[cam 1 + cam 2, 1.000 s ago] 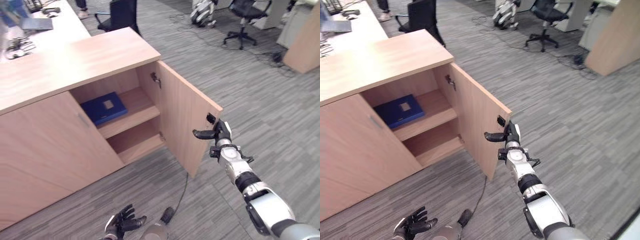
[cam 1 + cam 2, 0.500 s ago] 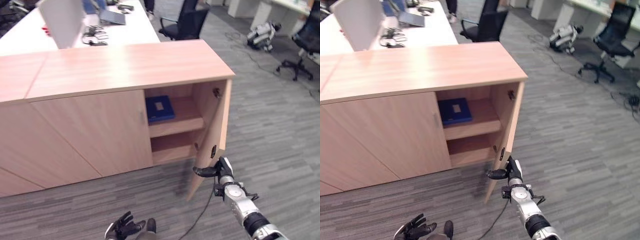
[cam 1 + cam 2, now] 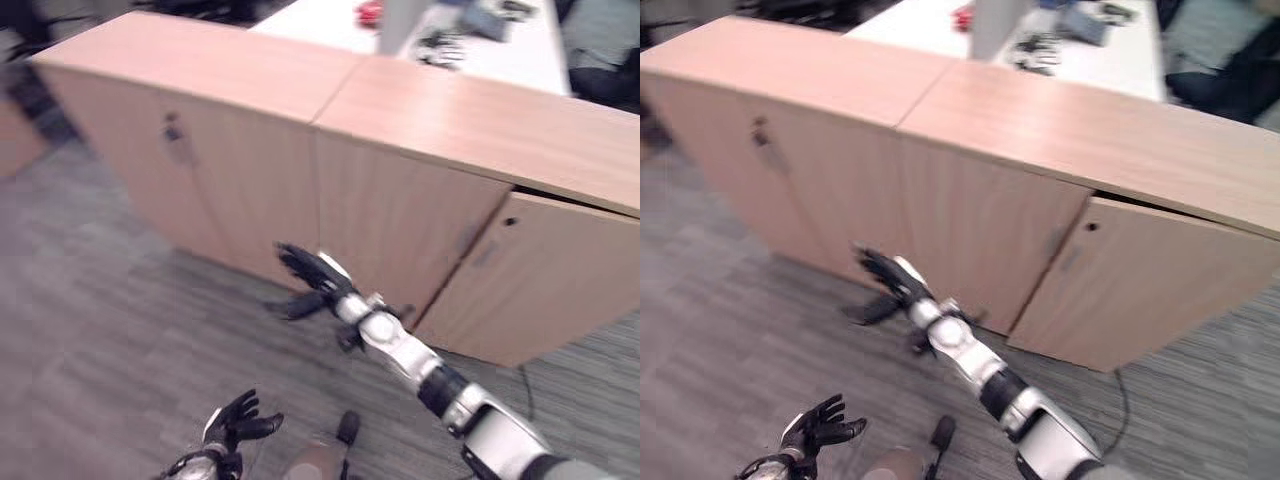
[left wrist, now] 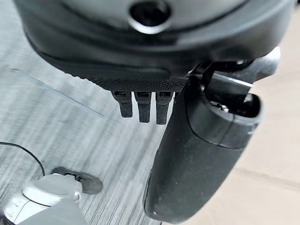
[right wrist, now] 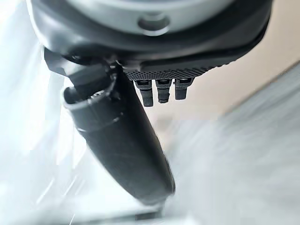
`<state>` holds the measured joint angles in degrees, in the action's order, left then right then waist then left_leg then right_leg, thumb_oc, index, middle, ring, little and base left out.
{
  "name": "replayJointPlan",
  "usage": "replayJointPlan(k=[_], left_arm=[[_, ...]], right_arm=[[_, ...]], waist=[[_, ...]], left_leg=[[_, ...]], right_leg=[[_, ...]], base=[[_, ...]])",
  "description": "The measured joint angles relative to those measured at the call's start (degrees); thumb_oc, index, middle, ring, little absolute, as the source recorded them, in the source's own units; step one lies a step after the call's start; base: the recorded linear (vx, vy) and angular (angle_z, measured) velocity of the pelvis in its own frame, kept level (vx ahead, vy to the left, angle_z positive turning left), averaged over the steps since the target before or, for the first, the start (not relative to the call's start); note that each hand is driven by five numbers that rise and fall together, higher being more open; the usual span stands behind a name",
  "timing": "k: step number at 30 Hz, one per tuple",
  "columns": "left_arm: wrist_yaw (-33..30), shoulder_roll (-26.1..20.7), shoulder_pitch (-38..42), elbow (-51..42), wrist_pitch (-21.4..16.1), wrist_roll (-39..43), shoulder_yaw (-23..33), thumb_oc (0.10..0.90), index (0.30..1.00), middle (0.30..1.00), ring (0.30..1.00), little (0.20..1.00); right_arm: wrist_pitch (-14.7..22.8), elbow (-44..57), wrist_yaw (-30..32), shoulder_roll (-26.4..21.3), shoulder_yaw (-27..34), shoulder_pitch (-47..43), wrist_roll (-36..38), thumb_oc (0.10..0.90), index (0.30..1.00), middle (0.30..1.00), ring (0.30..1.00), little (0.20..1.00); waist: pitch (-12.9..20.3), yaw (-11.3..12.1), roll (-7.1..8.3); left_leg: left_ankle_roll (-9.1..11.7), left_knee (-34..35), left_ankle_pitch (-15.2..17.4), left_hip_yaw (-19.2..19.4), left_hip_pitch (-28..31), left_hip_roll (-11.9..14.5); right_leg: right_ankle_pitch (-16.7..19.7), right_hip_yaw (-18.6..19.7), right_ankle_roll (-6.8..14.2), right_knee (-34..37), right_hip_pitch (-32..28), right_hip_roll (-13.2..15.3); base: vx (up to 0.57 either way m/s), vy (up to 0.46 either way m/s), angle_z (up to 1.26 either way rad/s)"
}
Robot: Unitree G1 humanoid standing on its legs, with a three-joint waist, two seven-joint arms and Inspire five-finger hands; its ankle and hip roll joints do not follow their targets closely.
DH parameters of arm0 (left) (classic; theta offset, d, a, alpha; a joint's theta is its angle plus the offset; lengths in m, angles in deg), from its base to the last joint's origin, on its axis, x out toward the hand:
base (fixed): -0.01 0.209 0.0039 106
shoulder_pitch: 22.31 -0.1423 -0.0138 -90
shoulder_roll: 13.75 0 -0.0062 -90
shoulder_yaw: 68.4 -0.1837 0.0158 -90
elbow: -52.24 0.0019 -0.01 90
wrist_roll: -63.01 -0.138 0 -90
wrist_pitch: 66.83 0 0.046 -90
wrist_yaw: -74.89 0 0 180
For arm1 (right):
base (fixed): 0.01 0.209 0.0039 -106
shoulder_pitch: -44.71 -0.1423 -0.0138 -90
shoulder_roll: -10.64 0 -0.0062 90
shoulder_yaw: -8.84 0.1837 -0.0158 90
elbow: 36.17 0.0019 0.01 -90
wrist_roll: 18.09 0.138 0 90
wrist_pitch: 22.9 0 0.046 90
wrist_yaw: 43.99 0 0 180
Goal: Put the empty folder in the office cabinet
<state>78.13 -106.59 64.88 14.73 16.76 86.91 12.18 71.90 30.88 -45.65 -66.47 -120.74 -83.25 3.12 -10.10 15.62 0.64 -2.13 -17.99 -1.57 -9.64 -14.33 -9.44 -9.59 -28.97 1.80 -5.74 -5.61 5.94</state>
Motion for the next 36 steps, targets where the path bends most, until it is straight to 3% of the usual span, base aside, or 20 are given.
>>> replayJointPlan(k=[1,2,3,6,10,14,17,18,19,23,26,31,33,36], left_arm=[[-0.25,-1.69,-4.33,-0.61,0.12,0.02,0.27,0.8,0.9,0.9,0.9,0.9],[-0.27,-2.52,-4.68,0.08,0.37,-0.13,0.17,0.8,0.9,0.9,0.9,0.9],[-0.23,-2.8,-5.13,0.28,0.62,-0.34,0.14,0.8,0.9,0.9,0.9,0.9],[1.4,-2.03,-6.23,-0.25,0.63,-1.92,-0.98,0.8,0.9,0.9,0.9,0.9],[2.4,-2.08,-8.14,-2.09,0.18,-2.36,-0.97,0.8,0.9,0.9,0.9,0.9],[2.86,-2.05,-7.98,-2.18,0.05,-2.48,0.72,0.8,0.9,0.9,0.9,0.9],[3.53,-2.1,-7.34,-1.32,-0.05,-2.53,1.81,0.8,0.9,0.9,0.9,0.9],[3.53,-2.02,-7.08,-1.18,0.03,-2.57,2.11,0.8,0.9,0.9,0.9,0.9],[3.49,-1.77,-6.76,-1.21,-0.22,-2.59,3.14,0.8,0.9,0.9,0.9,0.9],[3.6,-0.79,-6.7,-1.16,0.11,-2.79,3.15,0.8,0.9,0.9,0.9,0.9],[3.87,0.79,-6.55,-1.32,0.18,-2.8,2.86,0.8,0.9,0.9,0.9,0.9],[3.63,1.73,-7.97,-1.24,0.25,-3.02,2.37,0.8,0.9,0.9,0.9,0.9],[3.27,1.73,-8.53,-0.72,0.36,-4.13,2.45,0.8,0.9,0.9,0.9,0.9],[3.19,2.23,-8.73,0.35,0.94,-4.15,2.47,0.8,0.9,0.9,0.9,0.9]], right_arm=[[1.07,4.23,-2.84,1.82,-2.63,-0.59,1.66,0.8,0.9,0.9,0.9,0.9],[2.07,5.8,-4.49,2.23,-3.01,-0.64,2.38,0.8,0.9,0.9,0.9,0.9],[2.42,7.34,-5.57,1.65,-3.72,-0.32,3.06,0.8,0.9,0.9,0.9,0.9],[1.88,5.57,-8.46,-2.43,-5.14,1.0,2.67,0.8,0.9,0.9,0.9,0.9],[1.53,-5.2,-9.29,-4.69,-2.17,11.24,-2.03,0.8,0.9,0.9,0.9,0.9],[-1.56,-20.49,-7.42,-9.28,4.79,25.29,-10.42,0.8,0.9,0.9,0.9,0.9],[-3.27,-27.48,-4.68,-14.54,9.53,32.38,-15.29,0.8,0.9,0.9,0.9,0.9],[-3.17,-28.86,-4.51,-14.95,11.59,33.32,-16.3,0.8,0.9,0.9,0.9,0.9],[-3.92,-31.65,-2.8,-15.78,15.22,35.88,-17.23,0.8,0.9,0.9,0.9,0.9],[-2.98,-36.21,-0.37,-14.76,22.48,38.62,-18.32,0.8,0.9,0.9,0.9,0.9],[-2.68,-39.13,1.25,-13.28,24.38,39.33,-18.91,0.8,0.9,0.9,0.9,0.9],[-2.15,-44.78,3.7,-11.25,30.66,40.18,-18.57,0.8,0.9,0.9,0.9,0.9],[-2.57,-45.03,4.71,-10.28,34.87,41.07,-15.51,0.8,0.9,0.9,0.9,0.9],[-2.64,-44.88,4.86,-10.31,34.82,41.4,-11.36,0.8,0.9,0.9,0.9,0.9]], waist=[[1.11,2.0,0.83],[0.79,2.06,2.47],[1.09,1.71,3.19],[1.15,1.64,3.29],[1.38,0.82,3.35],[3.4,-2.68,3.84],[3.97,-5.45,3.2],[4.02,-6.03,2.99],[4.14,-6.38,2.57],[4.82,-8.43,1.32],[5.39,-9.31,0.47],[6.25,-9.69,-0.72],[6.35,-10.8,-1.0],[6.44,-12.01,-1.49]], left_leg=[[1.89,0.42,7.15,-4.3,5.05,2.1],[0.06,3.78,5.16,-5.4,6.44,1.23],[0.38,6.24,3.52,-7.02,7.47,1.18],[0.68,9.79,2.05,-6.92,8.69,1.28],[-0.66,12.77,1.09,-4.13,11.49,1.25],[-1.8,14.91,0.39,-2.75,12.3,1.49],[-2.61,16.19,-0.31,-2.35,13.35,1.68],[-2.56,16.4,-0.32,-2.13,13.53,1.92],[-2.05,16.56,0.0,-1.66,14.3,2.65],[-0.6,18.84,0.34,-1.13,16.8,5.07],[0.33,20.65,-0.28,-0.53,17.68,6.33],[0.92,22.46,-0.61,1.46,18.69,7.43],[0.95,22.48,-0.64,1.67,18.68,7.44],[0.72,22.47,-0.8,4.51,18.46,7.71]], right_leg=[[-0.99,-0.19,1.76,-2.32,-0.18,0.22],[-0.92,-0.09,2.12,-3.6,-0.37,0.81],[-0.72,0.04,2.52,-3.02,0.06,0.91],[1.1,3.21,4.44,-0.72,1.54,3.59],[4.66,5.63,5.35,1.68,3.87,6.05],[7.26,5.76,5.66,3.33,4.92,6.35],[11.59,5.55,6.92,6.2,3.51,6.14],[12.52,5.49,6.77,6.83,3.02,5.81],[15.82,5.7,5.65,8.71,2.04,4.73],[15.85,6.31,4.53,10.72,0.18,2.11],[15.39,6.58,3.86,10.89,0.33,1.12],[14.97,8.44,3.69,11.14,1.38,0.29],[14.99,8.78,3.68,11.14,1.45,0.26],[15.03,9.99,3.71,11.15,2.81,0.33]], base=[[0.07,-0.04,0.65],[0.07,-0.04,0.39],[0.06,-0.014,0.69],[0.07,0.018,0.4],[0.02,0.018,-0.21],[0.04,-0.022,-0.22],[0.03,-0.042,-0.19],[0.04,-0.045,-0.23],[0.04,-0.05,-0.21],[0.03,-0.055,-0.21],[0.02,-0.053,-0.11],[0.01,-0.049,-0.21],[-0.01,-0.03,-0.11],[-0.05,-0.023,-0.42]])
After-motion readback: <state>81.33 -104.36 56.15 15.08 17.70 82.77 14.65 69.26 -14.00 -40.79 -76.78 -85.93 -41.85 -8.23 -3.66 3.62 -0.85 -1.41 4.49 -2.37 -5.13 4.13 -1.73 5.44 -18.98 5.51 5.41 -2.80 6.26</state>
